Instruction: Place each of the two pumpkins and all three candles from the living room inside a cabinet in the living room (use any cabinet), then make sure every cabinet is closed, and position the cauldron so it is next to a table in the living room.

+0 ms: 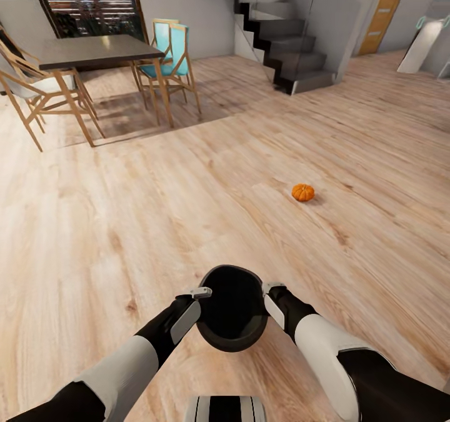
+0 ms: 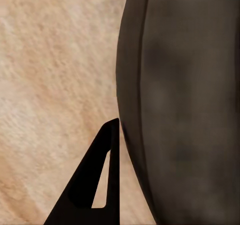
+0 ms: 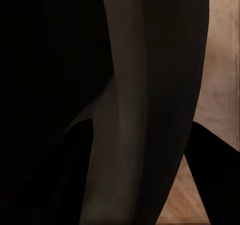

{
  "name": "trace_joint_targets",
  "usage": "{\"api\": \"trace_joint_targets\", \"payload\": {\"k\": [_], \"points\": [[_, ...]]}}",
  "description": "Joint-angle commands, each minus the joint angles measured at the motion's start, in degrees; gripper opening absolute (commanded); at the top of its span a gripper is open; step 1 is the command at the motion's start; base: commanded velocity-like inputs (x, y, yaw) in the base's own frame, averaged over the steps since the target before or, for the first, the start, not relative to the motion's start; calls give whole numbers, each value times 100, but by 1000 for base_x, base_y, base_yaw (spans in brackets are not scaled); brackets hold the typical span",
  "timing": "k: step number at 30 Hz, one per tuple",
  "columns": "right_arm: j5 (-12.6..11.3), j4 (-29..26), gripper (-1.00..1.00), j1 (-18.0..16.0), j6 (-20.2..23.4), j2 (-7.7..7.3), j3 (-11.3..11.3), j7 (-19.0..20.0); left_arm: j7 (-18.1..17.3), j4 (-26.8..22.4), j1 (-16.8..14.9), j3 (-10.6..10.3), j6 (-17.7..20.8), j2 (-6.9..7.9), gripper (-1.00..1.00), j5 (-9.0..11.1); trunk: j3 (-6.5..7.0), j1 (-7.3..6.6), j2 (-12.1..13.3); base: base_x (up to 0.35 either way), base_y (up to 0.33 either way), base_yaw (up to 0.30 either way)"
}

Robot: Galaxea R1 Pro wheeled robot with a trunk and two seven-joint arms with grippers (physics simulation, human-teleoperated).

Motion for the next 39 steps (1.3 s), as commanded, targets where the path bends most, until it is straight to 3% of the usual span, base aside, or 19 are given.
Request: {"api": "trace_joint_targets", "payload": {"k": [1,39], "points": [[6,-5,-100,-2,-1,0,-14,0,-57,-3,25,-10,-71,-15,-100,247,-1,2,1,0,0,-290],[15,-5,-100,-2,-1,0,-6,0,-125,-3,26,-10,-65,0,-100,249,-1,2,1,0,0,-290]]}}
